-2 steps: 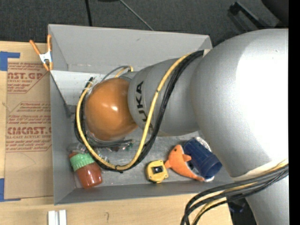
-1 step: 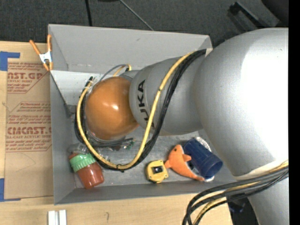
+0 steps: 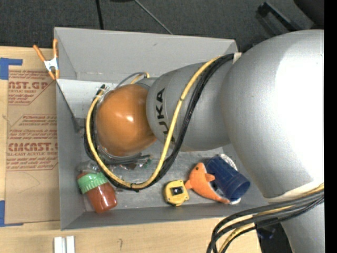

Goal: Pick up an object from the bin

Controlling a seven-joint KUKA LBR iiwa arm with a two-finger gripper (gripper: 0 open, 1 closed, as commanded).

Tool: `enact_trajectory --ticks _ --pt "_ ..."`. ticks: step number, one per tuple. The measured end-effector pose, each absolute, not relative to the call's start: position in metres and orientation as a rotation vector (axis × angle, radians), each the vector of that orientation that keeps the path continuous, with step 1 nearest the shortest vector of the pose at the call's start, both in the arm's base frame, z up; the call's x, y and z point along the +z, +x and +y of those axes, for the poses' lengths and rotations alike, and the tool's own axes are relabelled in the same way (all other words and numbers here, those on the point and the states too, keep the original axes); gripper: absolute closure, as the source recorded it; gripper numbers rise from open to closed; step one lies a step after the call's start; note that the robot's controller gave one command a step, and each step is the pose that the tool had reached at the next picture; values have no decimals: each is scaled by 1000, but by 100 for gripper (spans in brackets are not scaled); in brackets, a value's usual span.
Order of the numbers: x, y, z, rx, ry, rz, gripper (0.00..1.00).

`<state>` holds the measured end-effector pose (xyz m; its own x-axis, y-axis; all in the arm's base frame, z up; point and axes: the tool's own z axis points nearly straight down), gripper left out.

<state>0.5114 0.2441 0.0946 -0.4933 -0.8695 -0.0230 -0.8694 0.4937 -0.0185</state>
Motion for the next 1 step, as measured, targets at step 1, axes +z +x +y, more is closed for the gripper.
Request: enact_trajectory --ticks 1 --pt "101 510 244 -2 -1519 2730 100"
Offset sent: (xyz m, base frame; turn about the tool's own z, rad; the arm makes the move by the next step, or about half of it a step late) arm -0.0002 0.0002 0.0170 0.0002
